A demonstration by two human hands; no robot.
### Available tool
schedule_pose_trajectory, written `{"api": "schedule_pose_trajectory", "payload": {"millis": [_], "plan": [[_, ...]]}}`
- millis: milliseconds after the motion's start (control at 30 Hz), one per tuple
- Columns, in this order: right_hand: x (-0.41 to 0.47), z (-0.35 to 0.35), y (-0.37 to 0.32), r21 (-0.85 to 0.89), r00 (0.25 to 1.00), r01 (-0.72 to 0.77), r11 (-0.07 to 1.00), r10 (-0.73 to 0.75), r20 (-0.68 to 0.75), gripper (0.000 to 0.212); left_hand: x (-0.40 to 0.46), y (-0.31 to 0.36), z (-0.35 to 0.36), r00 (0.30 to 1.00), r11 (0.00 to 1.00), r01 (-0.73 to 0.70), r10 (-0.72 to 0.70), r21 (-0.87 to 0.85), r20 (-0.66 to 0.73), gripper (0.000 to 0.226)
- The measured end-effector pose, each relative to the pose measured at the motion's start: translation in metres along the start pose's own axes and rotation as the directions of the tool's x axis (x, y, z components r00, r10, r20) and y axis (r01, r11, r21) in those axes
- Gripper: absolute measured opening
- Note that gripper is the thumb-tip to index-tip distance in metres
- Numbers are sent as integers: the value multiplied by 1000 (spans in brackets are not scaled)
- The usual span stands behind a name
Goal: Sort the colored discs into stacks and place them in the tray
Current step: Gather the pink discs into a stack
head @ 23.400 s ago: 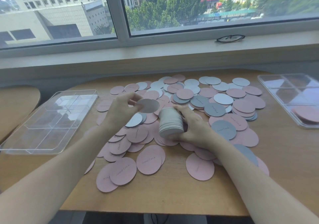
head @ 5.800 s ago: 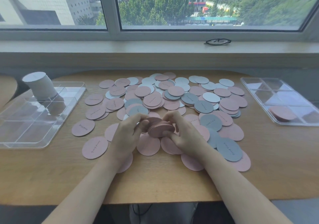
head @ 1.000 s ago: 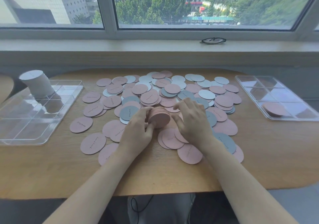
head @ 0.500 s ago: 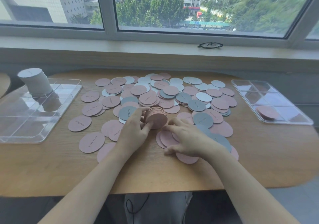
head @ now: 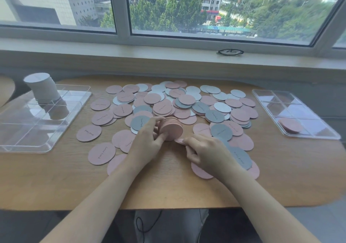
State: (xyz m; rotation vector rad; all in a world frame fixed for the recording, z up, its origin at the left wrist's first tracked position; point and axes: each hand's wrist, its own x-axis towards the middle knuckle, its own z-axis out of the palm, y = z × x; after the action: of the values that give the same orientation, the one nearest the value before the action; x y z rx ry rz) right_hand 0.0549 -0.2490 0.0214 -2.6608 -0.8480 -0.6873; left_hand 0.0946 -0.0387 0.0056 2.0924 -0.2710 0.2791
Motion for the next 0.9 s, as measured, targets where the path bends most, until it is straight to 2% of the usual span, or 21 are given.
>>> {"api": "schedule_pose_trajectory", "payload": {"millis": [67,133,233,367,533,900], "plan": [[-1,1,3,68,992,-67,995,74,-107,23,0,0,-1,1000,1000,0,0,-18,13,44],[1,0,6,202,968,-164,966,197,-156,22,-1,2,-2,999,999,-9,11,-44,41,48],[9,-2,8,355,920,-289,889,361,-153,23,-1,4,-4,996,997,-27,33,-77,77,51],[19,-5,7,517,880,-373,770,470,-65,26,-2,6,-6,996,993,-40,49,-112,78,54],[26,-3,5,629,860,-362,688,507,-59,30,-3,10,-5,996,988,-34,45,-149,76,55],[24,20,5,617,871,-296,729,471,-140,38,-3,7,-1,987,986,-99,114,-133,110,62]]}}
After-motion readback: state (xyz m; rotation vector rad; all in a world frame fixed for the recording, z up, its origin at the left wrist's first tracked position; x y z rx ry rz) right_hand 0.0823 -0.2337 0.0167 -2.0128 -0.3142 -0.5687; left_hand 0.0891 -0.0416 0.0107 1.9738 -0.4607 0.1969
